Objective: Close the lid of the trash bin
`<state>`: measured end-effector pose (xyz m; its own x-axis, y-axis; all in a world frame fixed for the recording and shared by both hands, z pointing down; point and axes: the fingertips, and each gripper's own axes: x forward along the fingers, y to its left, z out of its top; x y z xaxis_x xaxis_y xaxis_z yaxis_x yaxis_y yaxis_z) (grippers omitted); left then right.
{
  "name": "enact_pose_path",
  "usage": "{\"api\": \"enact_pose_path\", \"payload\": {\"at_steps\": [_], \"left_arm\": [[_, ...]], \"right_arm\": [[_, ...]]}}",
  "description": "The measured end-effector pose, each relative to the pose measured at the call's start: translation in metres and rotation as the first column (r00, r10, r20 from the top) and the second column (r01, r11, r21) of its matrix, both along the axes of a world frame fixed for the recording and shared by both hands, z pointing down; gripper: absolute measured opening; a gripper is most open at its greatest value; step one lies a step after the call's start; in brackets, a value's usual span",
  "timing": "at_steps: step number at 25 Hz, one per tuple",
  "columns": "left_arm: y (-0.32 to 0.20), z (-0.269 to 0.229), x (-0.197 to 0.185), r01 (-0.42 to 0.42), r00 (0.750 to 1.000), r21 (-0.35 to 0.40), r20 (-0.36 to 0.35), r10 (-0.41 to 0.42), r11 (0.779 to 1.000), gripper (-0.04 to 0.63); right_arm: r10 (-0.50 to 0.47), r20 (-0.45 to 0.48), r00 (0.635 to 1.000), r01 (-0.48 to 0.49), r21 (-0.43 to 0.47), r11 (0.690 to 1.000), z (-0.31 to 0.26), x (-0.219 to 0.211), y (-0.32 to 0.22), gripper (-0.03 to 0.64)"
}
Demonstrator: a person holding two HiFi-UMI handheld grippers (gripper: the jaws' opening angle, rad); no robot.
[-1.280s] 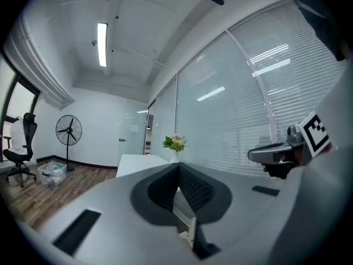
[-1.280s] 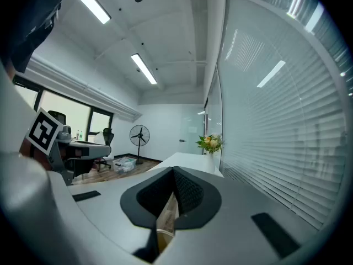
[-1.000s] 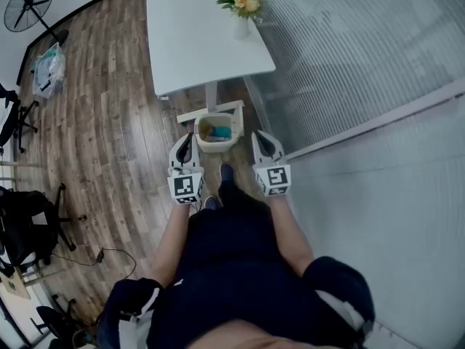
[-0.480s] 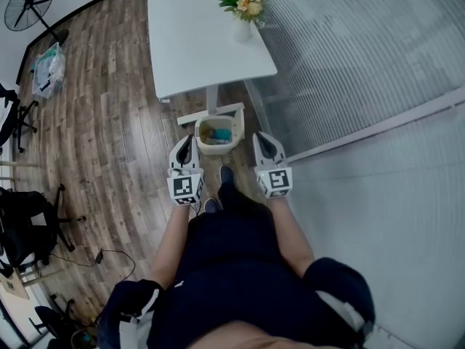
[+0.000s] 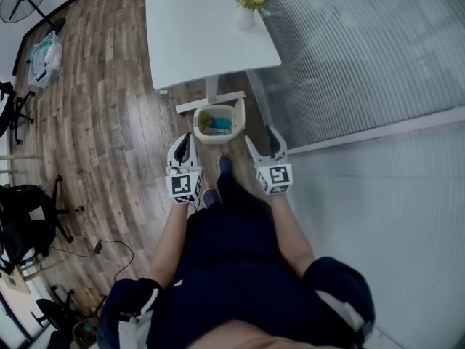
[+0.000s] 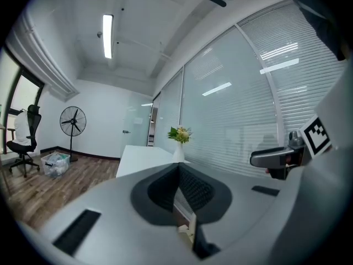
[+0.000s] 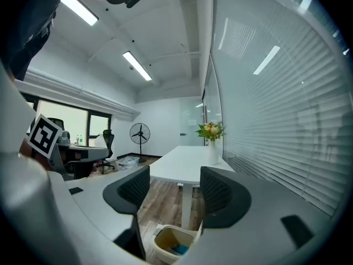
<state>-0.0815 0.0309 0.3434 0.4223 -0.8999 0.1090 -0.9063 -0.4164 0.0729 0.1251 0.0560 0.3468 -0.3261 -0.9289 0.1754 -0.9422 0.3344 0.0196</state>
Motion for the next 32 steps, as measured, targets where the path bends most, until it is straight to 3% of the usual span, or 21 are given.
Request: {"api": "enact_pose_path", "payload": {"at_steps": [16,20,32], "left_arm": [[-0.041,0.061,0.027,-0.009,0.998,-0.072,0.057,0.013,0.997,0.006],[-0.057,0.073,0.038,-0.005,0.999,-0.084,0.037,0.008,0.996,0.006],[-0.103,0.153,0.055,-0.014,0.996,-0.146,0.090,0.027,0.989,0.006]], "right_arm": [[0.020,0.040,0.999,-0.018,-0.052,0.998,0.069,0.014,-0.047,0.284],[0.025,0.056,0.998,-0.021,-0.082,0.996,0.092,0.020,-0.063,0.286],[0.040,0.042,0.998,-0.034,-0.151,0.988,0.206,0.060,-0.106,0.287]]}}
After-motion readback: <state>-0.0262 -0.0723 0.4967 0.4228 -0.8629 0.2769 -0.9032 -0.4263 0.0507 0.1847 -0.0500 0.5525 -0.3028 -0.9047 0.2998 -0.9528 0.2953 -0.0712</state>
